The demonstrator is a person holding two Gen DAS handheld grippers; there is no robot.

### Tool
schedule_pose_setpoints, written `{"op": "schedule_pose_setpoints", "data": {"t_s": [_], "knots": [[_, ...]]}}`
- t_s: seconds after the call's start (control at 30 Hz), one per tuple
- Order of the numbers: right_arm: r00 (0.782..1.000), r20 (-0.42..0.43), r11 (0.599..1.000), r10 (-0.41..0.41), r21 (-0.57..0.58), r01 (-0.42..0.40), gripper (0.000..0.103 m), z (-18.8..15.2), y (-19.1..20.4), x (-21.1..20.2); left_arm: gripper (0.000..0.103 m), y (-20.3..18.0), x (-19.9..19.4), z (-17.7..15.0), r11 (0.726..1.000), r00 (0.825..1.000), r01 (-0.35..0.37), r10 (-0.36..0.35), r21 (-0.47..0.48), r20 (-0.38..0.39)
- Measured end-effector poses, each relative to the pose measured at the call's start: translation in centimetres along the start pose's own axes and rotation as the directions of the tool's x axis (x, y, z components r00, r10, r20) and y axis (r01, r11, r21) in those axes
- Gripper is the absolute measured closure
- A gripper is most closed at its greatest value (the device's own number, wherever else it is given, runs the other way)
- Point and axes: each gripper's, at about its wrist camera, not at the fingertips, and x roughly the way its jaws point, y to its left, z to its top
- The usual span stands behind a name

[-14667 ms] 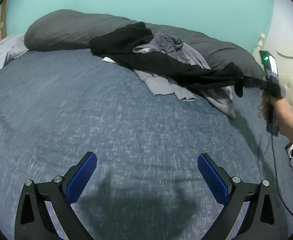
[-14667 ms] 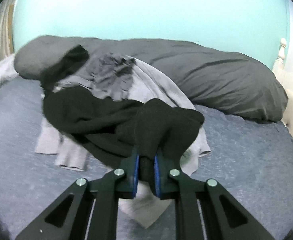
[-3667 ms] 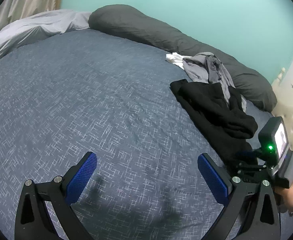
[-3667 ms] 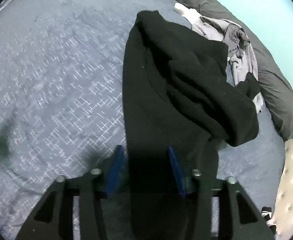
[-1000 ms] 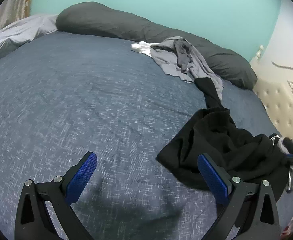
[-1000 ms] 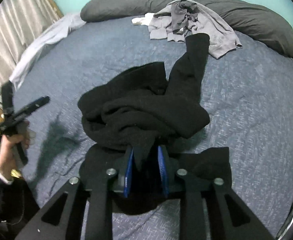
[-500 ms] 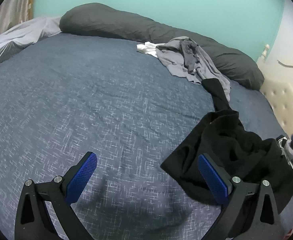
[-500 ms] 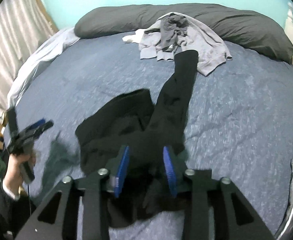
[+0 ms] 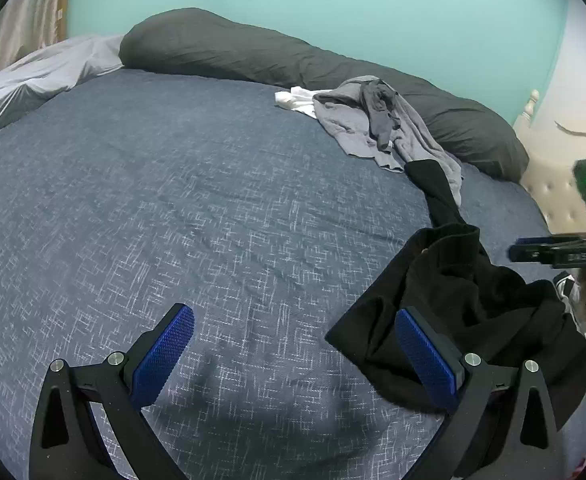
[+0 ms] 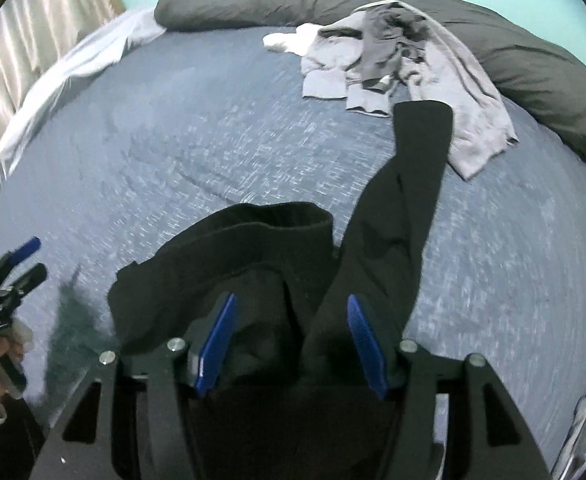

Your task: Fold clothes

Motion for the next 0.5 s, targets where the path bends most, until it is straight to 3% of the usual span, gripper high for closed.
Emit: {"op": "schedule_pose_setpoints", "data": {"t_s": [0.13, 0.33, 0.4, 0.47, 0.5], "knots": [[0.998, -0.052, 0.997, -0.036, -0.069, 0.032, 0.044, 1.4, 0.7, 2.7, 0.0, -0.1, 0.1, -0.1, 1.0, 1.0, -0.011, 0.011, 0.019, 0.001], [0.993, -0.105, 0.996, -0.05, -0.078, 0.042, 0.044, 2.8, 0.8, 5.9, 0.0, 0.2, 0.7, -0.5, 1.0, 1.0, -0.006, 0.006, 0.009, -0.019], [0.992, -0.119, 0.996, -0.047, -0.076, 0.038, 0.051, 3.0, 0.9, 6.7, 0.0, 0.1, 0.8, -0.6, 1.0, 1.0, -0.005, 0.005, 0.012, -0.021], [0.99, -0.129, 0.996, -0.052, -0.079, 0.042, 0.074, 3.2, 0.9, 7.4, 0.0, 0.0, 0.9, -0.7, 1.0, 1.0, -0.006, 0.006, 0.018, -0.024], [0.99, -0.129, 0.996, -0.057, -0.078, 0.047, 0.075, 3.3, 0.9, 7.6, 0.0, -0.1, 1.0, -0.8, 1.0, 1.0, -0.006, 0.007, 0.02, -0.026]]}}
